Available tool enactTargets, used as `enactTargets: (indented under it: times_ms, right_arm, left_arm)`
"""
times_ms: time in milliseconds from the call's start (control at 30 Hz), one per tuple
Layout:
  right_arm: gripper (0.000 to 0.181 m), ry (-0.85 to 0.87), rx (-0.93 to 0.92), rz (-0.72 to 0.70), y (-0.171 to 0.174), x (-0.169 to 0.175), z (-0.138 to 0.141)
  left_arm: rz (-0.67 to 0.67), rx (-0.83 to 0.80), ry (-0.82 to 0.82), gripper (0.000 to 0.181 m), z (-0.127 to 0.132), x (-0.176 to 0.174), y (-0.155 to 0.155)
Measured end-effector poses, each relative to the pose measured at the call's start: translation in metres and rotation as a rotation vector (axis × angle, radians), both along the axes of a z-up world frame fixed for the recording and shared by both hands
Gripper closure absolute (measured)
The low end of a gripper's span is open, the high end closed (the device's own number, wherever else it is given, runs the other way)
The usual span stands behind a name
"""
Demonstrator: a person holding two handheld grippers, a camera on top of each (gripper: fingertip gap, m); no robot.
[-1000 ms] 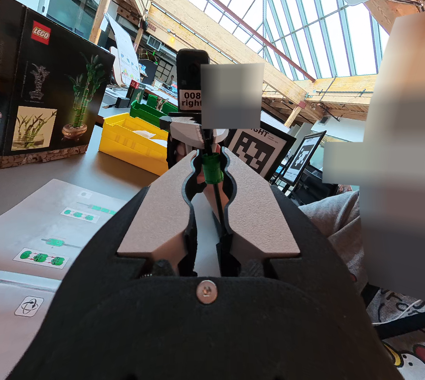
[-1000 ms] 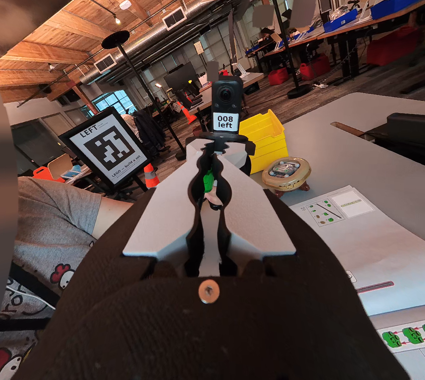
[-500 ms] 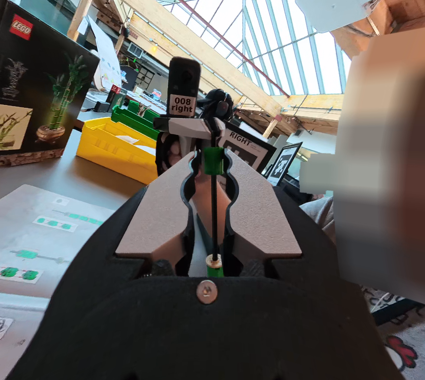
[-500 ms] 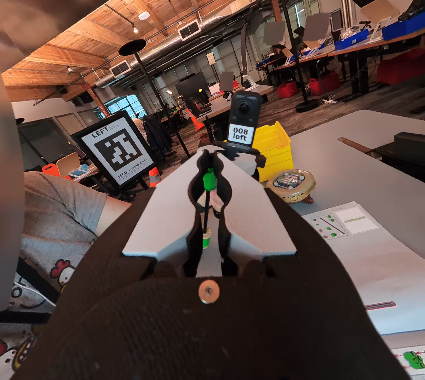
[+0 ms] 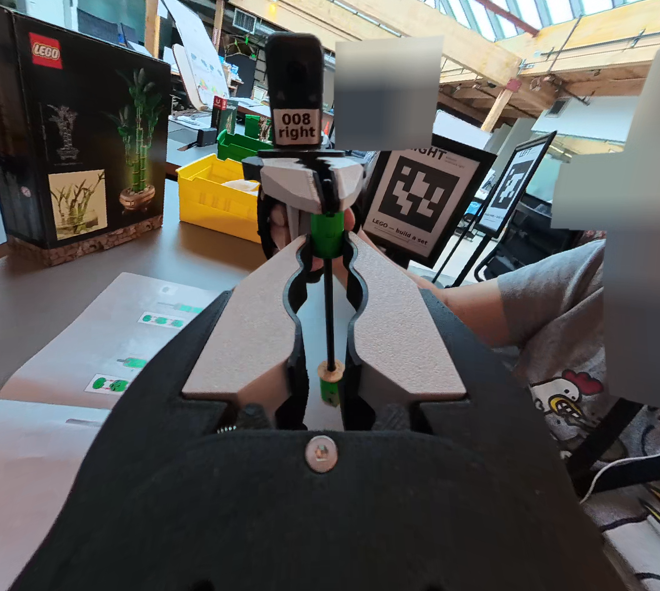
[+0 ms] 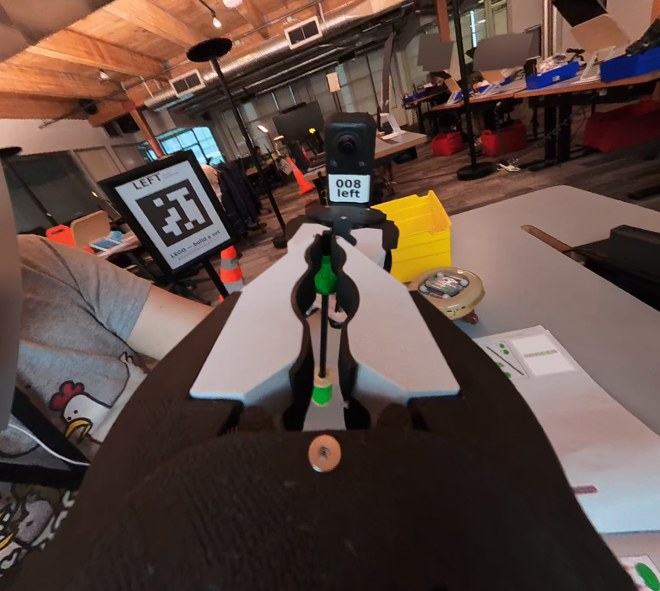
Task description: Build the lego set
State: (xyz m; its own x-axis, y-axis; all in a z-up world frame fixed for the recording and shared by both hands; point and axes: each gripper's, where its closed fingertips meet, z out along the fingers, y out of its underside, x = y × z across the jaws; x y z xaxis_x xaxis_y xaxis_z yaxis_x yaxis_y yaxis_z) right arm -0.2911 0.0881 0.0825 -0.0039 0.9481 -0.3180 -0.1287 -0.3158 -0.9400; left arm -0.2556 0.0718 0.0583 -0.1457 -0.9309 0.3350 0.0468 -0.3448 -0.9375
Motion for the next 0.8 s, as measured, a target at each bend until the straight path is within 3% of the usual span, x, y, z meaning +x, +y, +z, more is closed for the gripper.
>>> enactTargets:
  times_ms: [33, 167, 233, 300, 567, 700, 800]
  right_arm:
    - [0.179, -0.008, 0.006, -0.008, 0.000, 0.000, 0.000]
    - [0.179, 0.006, 0.015, -0.028, 0.003, 0.003, 0.002]
    - [0.179, 0.021, 0.030, -0.041, 0.005, 0.007, 0.003]
    - [0.179, -0.006, 0.070, -0.041, 0.004, 0.008, -0.001]
    - [0.178, -0.165, 0.217, 0.049, -0.019, -0.011, -0.034]
    - [0.178, -0.260, 0.191, 0.043, -0.025, -0.012, -0.066]
    - [0.178, -0.215, 0.128, 0.002, -0.034, -0.007, -0.086]
  left_arm:
    - [0.005, 0.001, -0.001, 0.167, 0.000, 0.000, 0.001]
    - [-0.001, -0.010, -0.010, 0.167, -0.002, 0.000, 0.001]
    - [-0.021, 0.000, 0.050, 0.157, -0.014, 0.001, -0.001]
    - [-0.058, 0.020, 0.093, 0.160, -0.024, -0.001, -0.006]
    - [-0.056, 0.230, 0.234, 0.180, -0.059, -0.005, -0.017]
    - [-0.027, 0.201, 0.342, 0.172, -0.088, -0.015, -0.024]
    - [0.007, 0.163, 0.394, 0.167, -0.117, -0.018, -0.030]
